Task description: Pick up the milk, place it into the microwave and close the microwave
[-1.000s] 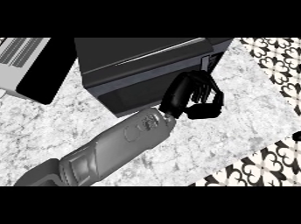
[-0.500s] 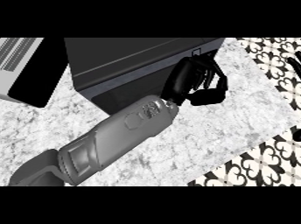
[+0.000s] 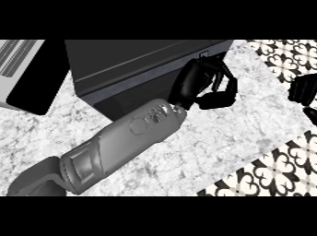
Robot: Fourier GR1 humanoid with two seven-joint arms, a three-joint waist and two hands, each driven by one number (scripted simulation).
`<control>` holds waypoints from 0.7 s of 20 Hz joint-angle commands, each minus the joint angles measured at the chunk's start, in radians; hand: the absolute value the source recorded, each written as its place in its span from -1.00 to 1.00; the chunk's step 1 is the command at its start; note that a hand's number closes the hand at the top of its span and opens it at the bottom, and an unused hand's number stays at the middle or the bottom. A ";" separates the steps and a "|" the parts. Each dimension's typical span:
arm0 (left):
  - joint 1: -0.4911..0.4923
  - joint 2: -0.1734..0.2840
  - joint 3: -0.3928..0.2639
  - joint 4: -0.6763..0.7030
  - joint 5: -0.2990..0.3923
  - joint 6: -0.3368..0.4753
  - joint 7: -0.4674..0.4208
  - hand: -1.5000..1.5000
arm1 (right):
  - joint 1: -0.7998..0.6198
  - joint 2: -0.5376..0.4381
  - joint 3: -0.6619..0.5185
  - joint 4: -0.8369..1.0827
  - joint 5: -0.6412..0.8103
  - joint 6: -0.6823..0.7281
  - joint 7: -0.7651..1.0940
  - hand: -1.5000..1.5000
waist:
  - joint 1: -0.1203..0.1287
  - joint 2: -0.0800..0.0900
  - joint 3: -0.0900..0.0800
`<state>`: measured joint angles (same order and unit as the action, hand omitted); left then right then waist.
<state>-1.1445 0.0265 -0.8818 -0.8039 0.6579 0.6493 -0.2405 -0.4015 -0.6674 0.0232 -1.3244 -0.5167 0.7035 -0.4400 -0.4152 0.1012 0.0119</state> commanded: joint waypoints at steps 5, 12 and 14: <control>-0.052 -0.025 0.018 0.045 0.030 0.019 -0.002 1.00 | -0.011 0.003 0.065 -0.106 -0.031 0.124 -0.021 1.00 | -0.034 0.007 0.004; -0.032 -0.024 0.012 0.045 0.037 0.052 -0.019 1.00 | -0.005 -0.005 0.087 -0.194 -0.070 0.126 0.025 1.00 | -0.061 0.006 0.003; -0.033 -0.024 0.012 0.046 0.041 0.052 -0.016 1.00 | 0.001 0.002 0.093 -0.213 -0.083 0.124 0.032 1.00 | -0.062 0.007 0.004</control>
<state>-1.1198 0.0505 -0.8847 -0.8208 0.6869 0.7159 -0.2675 -0.4033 -0.6741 0.1015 -1.5113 -0.5827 0.7532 -0.3581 -0.4547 0.0934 0.0124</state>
